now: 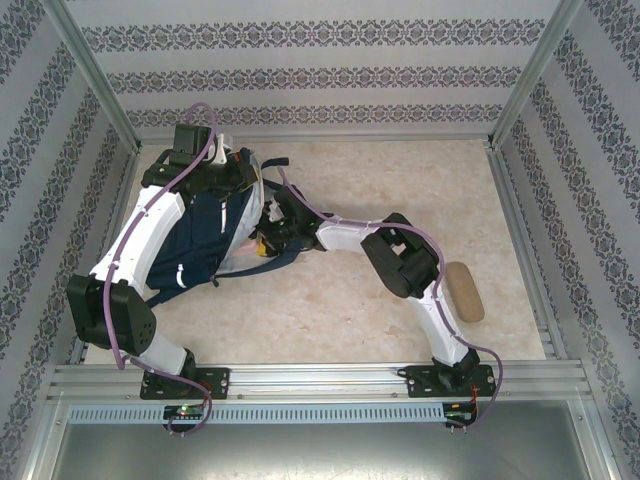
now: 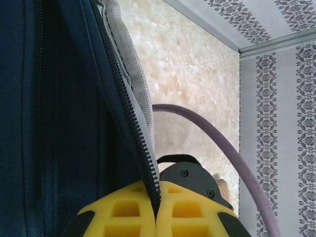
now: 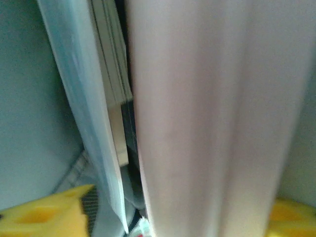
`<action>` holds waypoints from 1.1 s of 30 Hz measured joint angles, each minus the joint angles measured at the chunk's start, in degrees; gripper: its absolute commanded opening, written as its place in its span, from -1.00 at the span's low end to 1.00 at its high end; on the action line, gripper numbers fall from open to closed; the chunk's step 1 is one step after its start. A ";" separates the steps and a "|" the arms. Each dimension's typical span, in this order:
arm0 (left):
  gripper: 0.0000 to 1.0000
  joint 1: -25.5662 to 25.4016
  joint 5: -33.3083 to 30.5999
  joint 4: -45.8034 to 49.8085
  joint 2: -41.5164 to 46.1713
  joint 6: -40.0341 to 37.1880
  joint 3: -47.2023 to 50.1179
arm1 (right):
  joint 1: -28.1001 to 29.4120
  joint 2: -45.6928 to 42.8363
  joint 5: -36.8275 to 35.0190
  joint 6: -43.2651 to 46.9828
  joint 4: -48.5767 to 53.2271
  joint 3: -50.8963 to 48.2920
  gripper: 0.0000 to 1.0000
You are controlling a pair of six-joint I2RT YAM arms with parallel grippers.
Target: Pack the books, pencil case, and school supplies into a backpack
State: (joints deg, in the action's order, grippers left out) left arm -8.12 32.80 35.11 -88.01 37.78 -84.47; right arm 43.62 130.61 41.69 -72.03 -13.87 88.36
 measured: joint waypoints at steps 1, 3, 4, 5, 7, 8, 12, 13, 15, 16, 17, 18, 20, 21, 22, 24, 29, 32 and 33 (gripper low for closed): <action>-0.93 0.00 0.00 0.00 0.00 -0.02 0.00 | -0.02 -0.90 0.22 0.33 0.61 -0.83 0.96; -0.93 0.00 0.02 0.00 0.00 -0.02 0.00 | -0.37 -3.26 0.26 1.53 2.51 -1.81 0.96; -0.92 0.00 0.04 -0.02 0.00 -0.02 0.00 | -0.57 -4.63 -0.04 2.40 4.31 -2.27 0.96; -0.93 0.00 0.11 -0.02 0.00 -0.04 0.00 | -0.83 -6.03 -0.39 3.50 6.38 -2.64 0.96; -0.92 0.00 0.20 -0.20 0.00 -0.09 0.00 | -1.42 -7.74 -1.60 6.05 10.21 -2.67 0.96; -0.92 0.00 0.22 -0.33 0.00 -0.20 0.00 | -1.66 -8.50 -2.27 7.48 12.41 -2.67 0.96; -0.92 0.00 0.87 -0.46 0.00 -0.31 0.00 | -2.75 -11.32 -5.81 12.98 21.51 -2.67 0.96; -0.92 0.00 1.09 -0.46 0.02 -0.46 0.00 | -3.04 -12.17 -6.75 14.25 23.45 -2.75 0.96; -0.91 -0.02 1.40 -0.44 0.15 -0.76 0.00 | -3.54 -14.64 -8.68 16.46 26.10 -3.76 0.96; -0.92 -0.02 1.60 -0.44 0.26 -1.05 0.00 | -3.80 -16.17 -9.84 17.40 27.04 -4.72 0.96; -0.94 -0.02 1.75 -0.44 0.39 -1.33 0.00 | -4.15 -17.84 -10.82 18.29 27.80 -5.79 0.96; -0.95 -0.02 1.86 -0.44 0.50 -1.44 0.00 | -4.46 -19.19 -11.50 18.86 28.17 -6.67 0.96; -0.99 -0.04 2.60 -0.48 0.63 -1.60 0.02 | -5.38 -22.36 -12.87 19.76 28.22 -9.25 0.96; -1.00 -0.07 3.04 -0.50 0.63 -1.66 0.04 | -5.86 -23.45 -13.31 19.91 28.11 -10.29 0.96; -1.00 -0.11 3.50 -0.68 0.63 -1.73 0.15 | -6.40 -24.30 -13.75 19.93 27.82 -11.19 0.96; -1.00 -0.13 4.39 -1.16 0.66 -1.73 0.59 | -7.19 -24.79 -14.32 19.87 26.97 -12.20 0.96; -1.00 -0.11 5.42 -2.21 1.57 -1.75 2.78 | -7.50 -23.47 -14.99 18.14 23.41 -13.11 0.91; -1.00 -0.11 5.81 -2.67 3.17 -2.23 4.13 | -7.50 -21.46 -15.26 17.00 22.12 -12.59 0.16; -1.00 -0.11 5.84 -2.69 3.82 -2.54 4.42 | -7.50 -20.68 -15.34 16.61 21.79 -12.22 -0.10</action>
State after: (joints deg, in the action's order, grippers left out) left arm -8.23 38.63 32.42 -84.18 35.24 -80.05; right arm 36.12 109.93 26.35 -55.42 7.92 76.14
